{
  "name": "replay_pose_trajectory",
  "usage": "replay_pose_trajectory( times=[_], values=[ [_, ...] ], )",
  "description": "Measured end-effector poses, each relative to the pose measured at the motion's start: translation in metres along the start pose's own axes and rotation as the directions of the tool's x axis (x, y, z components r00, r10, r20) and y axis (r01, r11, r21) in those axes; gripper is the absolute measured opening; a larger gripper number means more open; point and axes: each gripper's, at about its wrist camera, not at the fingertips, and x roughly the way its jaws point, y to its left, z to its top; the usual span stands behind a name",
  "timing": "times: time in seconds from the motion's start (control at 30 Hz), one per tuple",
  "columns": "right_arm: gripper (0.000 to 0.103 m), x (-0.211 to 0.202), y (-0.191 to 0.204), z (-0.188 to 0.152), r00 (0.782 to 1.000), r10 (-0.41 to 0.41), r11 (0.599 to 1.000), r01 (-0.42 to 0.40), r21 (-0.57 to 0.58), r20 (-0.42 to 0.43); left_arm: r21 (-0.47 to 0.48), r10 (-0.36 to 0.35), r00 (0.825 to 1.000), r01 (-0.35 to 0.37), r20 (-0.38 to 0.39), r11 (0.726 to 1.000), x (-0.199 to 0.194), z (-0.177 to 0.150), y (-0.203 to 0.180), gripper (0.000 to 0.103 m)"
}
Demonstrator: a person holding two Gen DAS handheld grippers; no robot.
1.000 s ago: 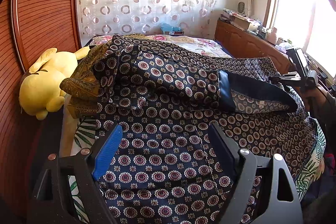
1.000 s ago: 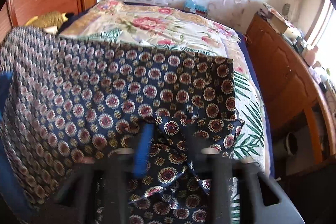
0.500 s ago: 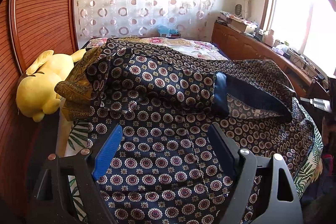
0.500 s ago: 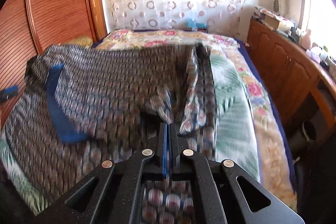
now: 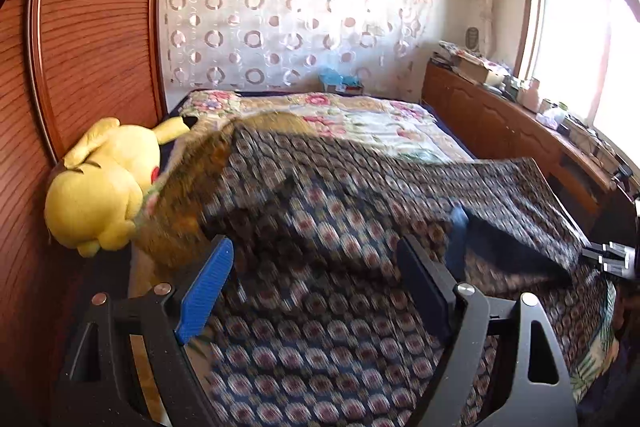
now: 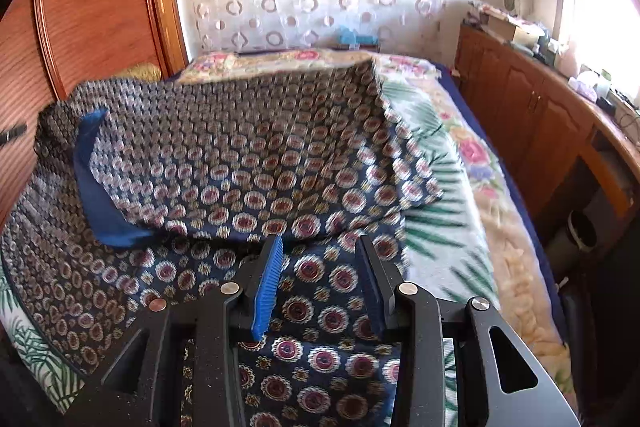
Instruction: Fold small clothes
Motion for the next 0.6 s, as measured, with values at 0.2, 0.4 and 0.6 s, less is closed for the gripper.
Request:
replay_pose_trajectory(
  times=[0.2,0.4,0.6],
  values=[
    [0.039,0.021,-0.008,0.008,0.999,0.004,1.0,-0.004,0.007,-0.039,-0.024,0.023,1.0,-0.024,-0.013,0.999,0.02,0.03,0.016,0.084],
    [0.039,0.023,0.007,0.003,0.998,-0.048,0.998,0.047,-0.039,-0.031,-0.08,0.022,0.999,-0.025,-0.039,0.996,0.041,0.045,0.031,0.084],
    [0.04,0.03,0.008,0.003,0.999,-0.027,0.999,0.027,-0.021,-0.032,-0.106,0.082,0.992,-0.091,-0.092,0.99,0.058,0.053,0.047,0.084]
  ],
)
